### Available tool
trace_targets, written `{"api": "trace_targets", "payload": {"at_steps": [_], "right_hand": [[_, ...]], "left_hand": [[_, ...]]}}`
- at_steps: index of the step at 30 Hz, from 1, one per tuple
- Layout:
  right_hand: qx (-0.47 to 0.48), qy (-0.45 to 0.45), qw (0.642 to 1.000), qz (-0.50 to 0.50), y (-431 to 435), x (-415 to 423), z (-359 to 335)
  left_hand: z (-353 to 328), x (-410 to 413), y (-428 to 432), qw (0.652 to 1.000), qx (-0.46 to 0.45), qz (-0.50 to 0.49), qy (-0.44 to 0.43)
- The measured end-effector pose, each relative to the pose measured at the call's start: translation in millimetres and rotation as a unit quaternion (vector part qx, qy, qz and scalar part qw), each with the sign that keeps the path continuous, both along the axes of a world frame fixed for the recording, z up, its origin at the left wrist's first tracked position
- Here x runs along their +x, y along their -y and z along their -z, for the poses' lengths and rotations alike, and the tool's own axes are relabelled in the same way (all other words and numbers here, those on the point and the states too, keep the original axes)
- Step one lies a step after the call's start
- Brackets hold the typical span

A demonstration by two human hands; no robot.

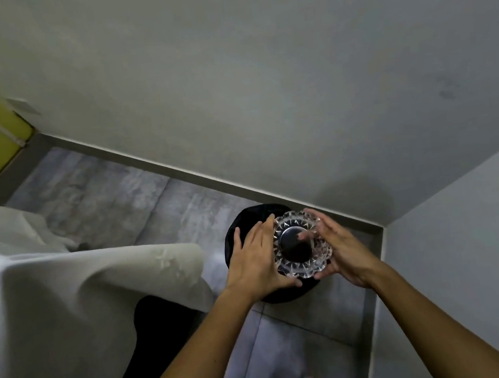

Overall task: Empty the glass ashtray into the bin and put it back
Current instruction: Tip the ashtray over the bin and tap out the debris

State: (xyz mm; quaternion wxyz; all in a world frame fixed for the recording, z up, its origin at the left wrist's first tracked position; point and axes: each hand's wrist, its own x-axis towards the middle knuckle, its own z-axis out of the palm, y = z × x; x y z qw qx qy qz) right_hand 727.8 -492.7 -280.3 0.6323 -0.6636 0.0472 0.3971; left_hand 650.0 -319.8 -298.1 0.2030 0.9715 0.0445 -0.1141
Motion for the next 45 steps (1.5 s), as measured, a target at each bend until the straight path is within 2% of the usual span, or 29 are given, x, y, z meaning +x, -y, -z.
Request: {"api": "trace_targets", "payload": {"at_steps": [3,6,8,11,14,17,20,24,29,32,38,45], "right_hand": [[0.028,-0.019,0.999,0.037,-9,6,15],[0.026,-0.015,0.998,0.053,-19,11,50],[0.023,-0.005,0.998,0.064,-24,12,63],[-0.022,0.067,0.995,0.067,-31,16,83],[-0.036,0.138,0.988,0.066,-37,19,111],[-0.045,0.208,0.975,0.058,-40,25,140],[-0.063,0.299,0.952,0.025,-40,31,166],[-0.055,0.401,0.914,0.010,-39,37,200],[-0.069,0.535,0.841,-0.038,-32,41,237],[-0.042,0.593,0.804,-0.031,-34,43,249],[-0.044,0.659,0.751,0.020,-40,48,252],[-0.079,0.710,0.700,-0.028,-32,46,247]], "left_hand": [[15,6,-7,0.998,-0.051,-0.023,-0.012],[45,9,-18,0.988,-0.143,-0.059,-0.017],[65,7,-23,0.981,-0.171,-0.093,-0.008],[102,4,-32,0.970,-0.154,-0.188,0.006],[146,-3,-41,0.961,-0.095,-0.254,-0.056],[186,-6,-42,0.951,-0.078,-0.284,-0.098],[223,1,-37,0.948,-0.061,-0.295,-0.098],[271,15,-35,0.958,-0.010,-0.283,-0.050],[310,19,-34,0.965,0.092,-0.247,-0.002],[317,26,-33,0.960,0.104,-0.260,0.010],[315,37,-32,0.954,0.052,-0.294,0.016],[314,31,-32,0.957,0.069,-0.281,0.031]]}}
